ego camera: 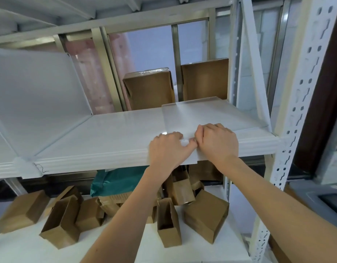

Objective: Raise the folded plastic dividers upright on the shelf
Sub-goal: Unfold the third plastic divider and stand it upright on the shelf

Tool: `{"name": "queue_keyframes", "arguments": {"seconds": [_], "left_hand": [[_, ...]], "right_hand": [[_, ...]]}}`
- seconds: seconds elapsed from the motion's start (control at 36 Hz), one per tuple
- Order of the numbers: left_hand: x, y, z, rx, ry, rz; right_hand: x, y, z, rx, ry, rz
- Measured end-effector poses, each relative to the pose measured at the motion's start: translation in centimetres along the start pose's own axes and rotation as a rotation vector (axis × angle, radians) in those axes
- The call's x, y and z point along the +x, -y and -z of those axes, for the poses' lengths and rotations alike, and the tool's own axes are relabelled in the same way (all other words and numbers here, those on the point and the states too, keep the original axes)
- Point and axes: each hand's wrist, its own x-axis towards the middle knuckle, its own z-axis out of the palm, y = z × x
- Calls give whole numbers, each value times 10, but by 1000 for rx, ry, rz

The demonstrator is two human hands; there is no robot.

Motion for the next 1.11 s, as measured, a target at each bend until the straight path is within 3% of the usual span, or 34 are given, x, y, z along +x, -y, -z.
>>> {"name": "queue_keyframes", "arguments": {"seconds": [0.11, 0.42, 0.61, 0.75, 0.92, 1.11], "left_hand": [[0, 2, -4, -17, -49, -25], [-1, 20, -2, -63, 37, -89], [-3, 24, 5, 151, 133, 29], [-2, 24, 4, 142, 141, 39], [0, 25, 6, 76, 93, -7], [2, 32, 11, -40, 107, -51]], "right_hand": [[-1, -5, -3, -29, 22, 31], [0, -1, -3, -4, -24, -40], [3, 3, 2, -110, 88, 55], [7, 16, 8, -164, 191, 137], [6, 20, -5, -67, 17, 6], [5, 19, -8, -52, 5, -19]]}}
